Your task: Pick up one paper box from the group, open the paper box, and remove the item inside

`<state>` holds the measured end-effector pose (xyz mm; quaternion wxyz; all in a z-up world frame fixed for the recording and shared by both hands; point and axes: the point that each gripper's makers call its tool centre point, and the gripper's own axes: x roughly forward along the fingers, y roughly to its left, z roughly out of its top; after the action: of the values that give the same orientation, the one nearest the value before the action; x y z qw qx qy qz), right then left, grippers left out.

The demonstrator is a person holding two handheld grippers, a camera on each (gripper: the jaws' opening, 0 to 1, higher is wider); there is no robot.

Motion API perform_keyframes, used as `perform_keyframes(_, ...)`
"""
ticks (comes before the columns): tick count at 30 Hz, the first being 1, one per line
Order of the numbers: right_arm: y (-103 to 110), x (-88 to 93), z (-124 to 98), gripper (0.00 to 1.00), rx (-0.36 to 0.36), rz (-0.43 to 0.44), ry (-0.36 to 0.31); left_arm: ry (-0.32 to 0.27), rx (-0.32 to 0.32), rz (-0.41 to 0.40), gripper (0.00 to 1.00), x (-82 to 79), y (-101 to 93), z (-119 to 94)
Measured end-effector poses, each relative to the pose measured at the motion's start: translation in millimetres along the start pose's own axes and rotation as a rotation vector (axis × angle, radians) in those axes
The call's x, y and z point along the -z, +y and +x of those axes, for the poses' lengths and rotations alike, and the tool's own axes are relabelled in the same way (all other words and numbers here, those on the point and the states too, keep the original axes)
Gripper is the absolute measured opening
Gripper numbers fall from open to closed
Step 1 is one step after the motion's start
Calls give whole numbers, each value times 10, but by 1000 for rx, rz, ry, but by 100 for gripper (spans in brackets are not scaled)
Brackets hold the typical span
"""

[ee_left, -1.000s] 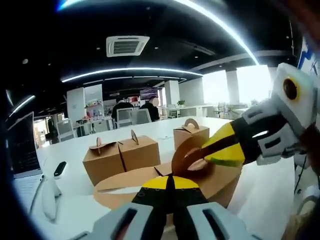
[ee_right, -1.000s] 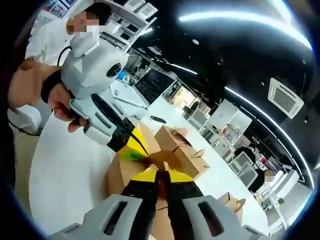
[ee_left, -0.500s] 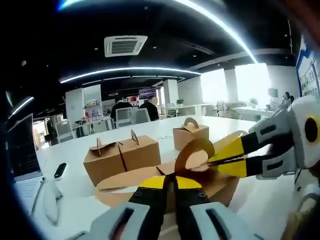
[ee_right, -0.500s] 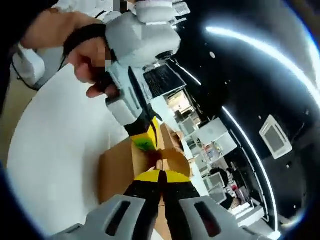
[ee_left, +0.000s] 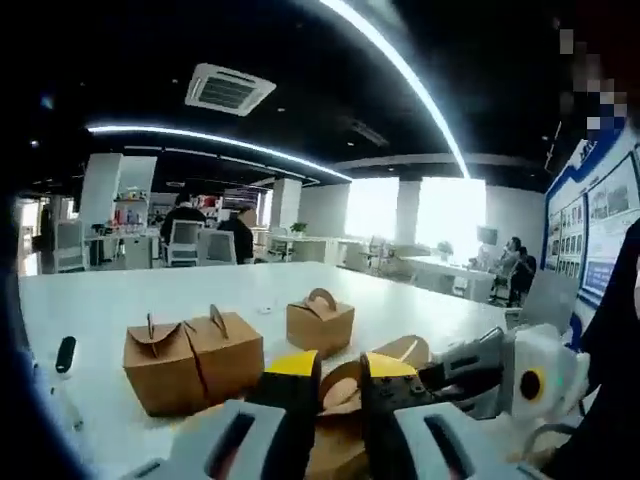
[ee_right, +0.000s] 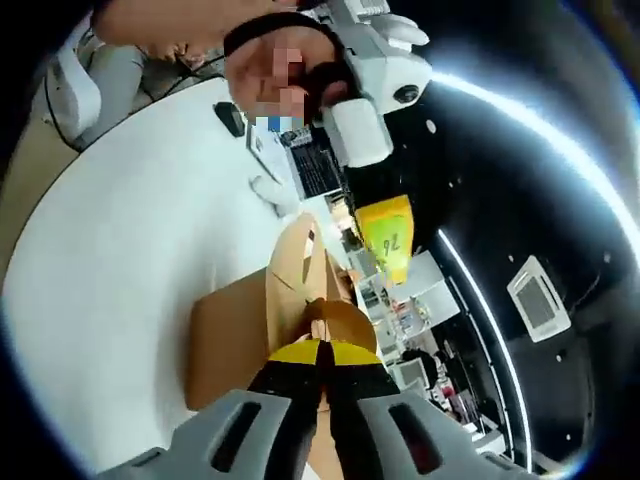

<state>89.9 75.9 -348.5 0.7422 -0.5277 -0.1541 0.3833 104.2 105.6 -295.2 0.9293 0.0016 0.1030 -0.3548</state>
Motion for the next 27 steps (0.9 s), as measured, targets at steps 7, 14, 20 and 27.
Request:
perform_keyframes(7, 9, -8, -9, 3, -1, -10, -11, 184, 275, -125, 19, 111, -95, 250)
perform_keyframes(14, 4, 8, -16, 3, 6, -5, -15, 318, 387, -45, 22, 222, -147, 390)
perform_keyframes(20, 0, 14, -8, 3, 5, -13, -21, 485, 357, -45, 12, 417, -29, 513)
perform_keyframes(27, -11, 50, 4, 2, -16, 8, -23, 454, 388, -119, 4, 303, -7, 574)
